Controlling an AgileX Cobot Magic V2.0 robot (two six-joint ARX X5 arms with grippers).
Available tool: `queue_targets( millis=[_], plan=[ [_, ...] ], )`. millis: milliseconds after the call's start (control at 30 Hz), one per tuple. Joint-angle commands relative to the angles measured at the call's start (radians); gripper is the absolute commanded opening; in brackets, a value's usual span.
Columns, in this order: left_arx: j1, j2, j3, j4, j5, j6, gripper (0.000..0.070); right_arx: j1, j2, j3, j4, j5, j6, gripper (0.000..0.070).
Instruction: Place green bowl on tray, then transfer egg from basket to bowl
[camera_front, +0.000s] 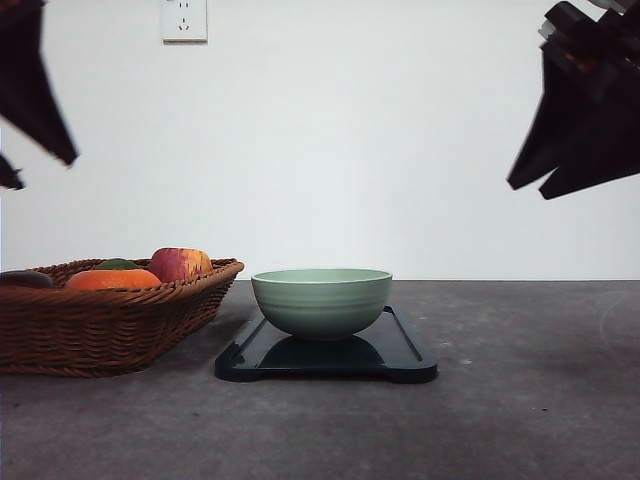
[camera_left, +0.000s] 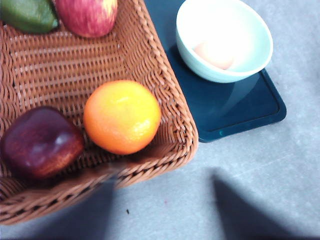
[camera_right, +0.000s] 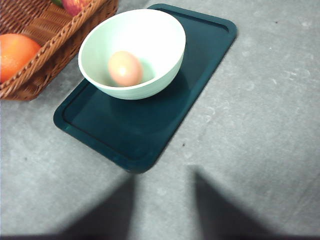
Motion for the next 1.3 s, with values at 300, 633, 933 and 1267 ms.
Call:
queue_targets(
  millis=[300, 633, 933, 1267],
  plan=[
    [-0.005, 0.003, 0.010, -0.009, -0.002, -0.001, 0.0000, 0.006, 0.006, 0.004, 0.038, -0.025, 0.006, 0.0017],
    [0.051, -0.040, -0.001, 0.028, -0.002, 0.080, 0.0000, 0.006, 0.006, 0.004, 0.043, -0.026, 0.006, 0.0017],
    [0.275, -0.359, -0.307, 0.429, -0.002, 0.111, 0.0000, 0.006, 0.006, 0.004, 0.043, -0.025, 0.006, 0.0018],
    [0.395, -0.735, -0.602, 0.447, -0.003, 0.127, 0.0000, 0.006, 0.006, 0.005, 0.043, -0.026, 0.006, 0.0018]
  ],
)
